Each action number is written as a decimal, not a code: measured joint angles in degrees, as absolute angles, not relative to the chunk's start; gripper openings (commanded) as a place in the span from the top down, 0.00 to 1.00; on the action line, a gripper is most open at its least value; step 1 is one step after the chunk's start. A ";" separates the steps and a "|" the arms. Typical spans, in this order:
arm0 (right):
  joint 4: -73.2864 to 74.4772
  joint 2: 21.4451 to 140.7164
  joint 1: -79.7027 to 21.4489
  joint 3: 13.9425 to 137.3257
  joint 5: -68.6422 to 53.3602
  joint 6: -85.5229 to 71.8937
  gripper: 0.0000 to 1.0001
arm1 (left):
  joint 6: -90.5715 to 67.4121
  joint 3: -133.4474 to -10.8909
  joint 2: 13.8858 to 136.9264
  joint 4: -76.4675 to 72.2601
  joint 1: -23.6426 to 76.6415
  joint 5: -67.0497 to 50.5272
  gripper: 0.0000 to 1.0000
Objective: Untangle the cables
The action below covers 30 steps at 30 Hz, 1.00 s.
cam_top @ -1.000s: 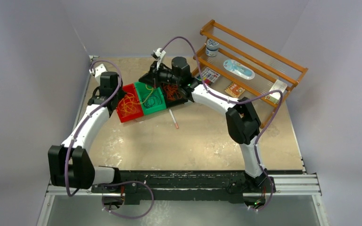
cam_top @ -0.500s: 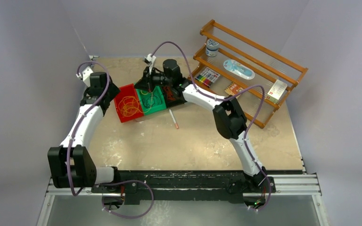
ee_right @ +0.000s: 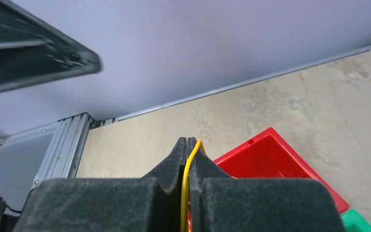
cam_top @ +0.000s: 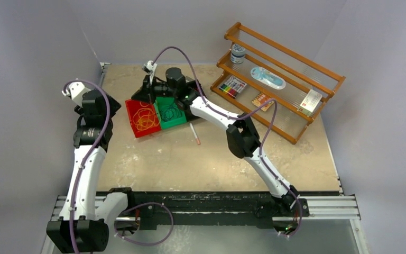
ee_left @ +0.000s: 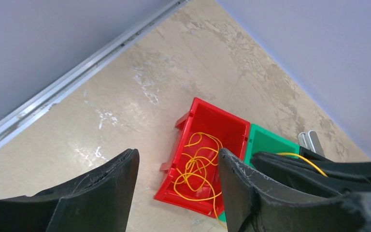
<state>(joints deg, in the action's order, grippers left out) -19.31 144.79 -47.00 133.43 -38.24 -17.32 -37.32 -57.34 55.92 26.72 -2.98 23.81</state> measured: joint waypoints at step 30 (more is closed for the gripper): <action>-19.29 143.94 -49.76 126.04 -26.00 -12.56 0.41 | -34.68 -54.08 54.28 29.39 -2.98 23.03 0.38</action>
<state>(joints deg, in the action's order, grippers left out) -19.29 143.94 -49.76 126.04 -26.00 -12.56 -34.68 -54.08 54.28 29.39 -2.98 23.03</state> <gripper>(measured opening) 0.573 0.618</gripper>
